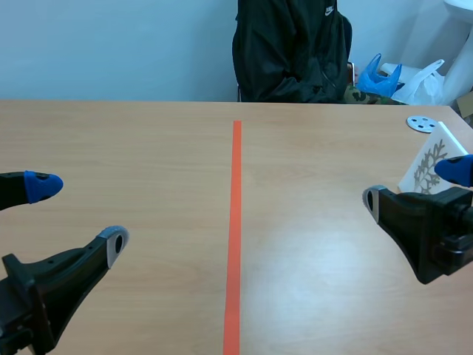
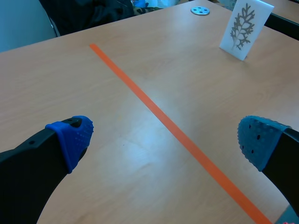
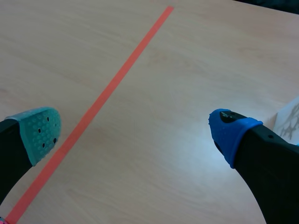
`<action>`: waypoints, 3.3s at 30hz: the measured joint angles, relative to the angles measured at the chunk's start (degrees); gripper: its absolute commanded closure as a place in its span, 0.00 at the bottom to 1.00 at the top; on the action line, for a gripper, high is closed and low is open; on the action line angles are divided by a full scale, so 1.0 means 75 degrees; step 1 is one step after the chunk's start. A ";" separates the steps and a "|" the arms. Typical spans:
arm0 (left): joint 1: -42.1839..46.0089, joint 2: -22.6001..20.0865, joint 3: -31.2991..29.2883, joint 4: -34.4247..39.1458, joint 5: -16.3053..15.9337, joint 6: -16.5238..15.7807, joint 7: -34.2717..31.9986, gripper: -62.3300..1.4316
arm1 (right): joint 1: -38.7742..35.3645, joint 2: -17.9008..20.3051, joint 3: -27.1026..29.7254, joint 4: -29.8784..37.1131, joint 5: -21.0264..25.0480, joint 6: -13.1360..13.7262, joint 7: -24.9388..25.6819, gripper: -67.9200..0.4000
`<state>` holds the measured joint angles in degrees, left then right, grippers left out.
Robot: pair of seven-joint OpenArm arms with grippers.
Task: Sort the leaf by its shape. The table is split by an orange tape line. A compound leaf with several leaflets goes to the left side, a simple leaf with one blade goes to the right side. Return to the home posture when a red brick is placed on the table.
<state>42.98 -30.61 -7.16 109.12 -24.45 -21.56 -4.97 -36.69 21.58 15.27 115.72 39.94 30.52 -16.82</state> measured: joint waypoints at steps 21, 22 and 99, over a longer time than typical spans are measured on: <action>0.0000 0.0000 0.0000 0.0000 0.0000 0.0003 0.0000 0.00 | 0.0003 0.0000 0.0000 0.0000 0.0026 0.0000 0.0178 0.00; 0.0000 0.0000 0.0000 0.0000 0.0000 0.0003 0.0000 0.00 | 0.0003 0.0000 0.0000 0.0000 0.0026 0.0000 0.0178 0.00; 0.0000 0.0000 0.0000 0.0000 0.0000 0.0003 0.0000 0.00 | 0.0105 0.0020 -0.0303 0.0000 -0.0187 -0.0119 0.0172 0.00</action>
<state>42.98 -30.61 -7.16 109.12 -24.45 -21.54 -4.97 -35.90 21.74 12.99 115.72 38.54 29.63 -15.53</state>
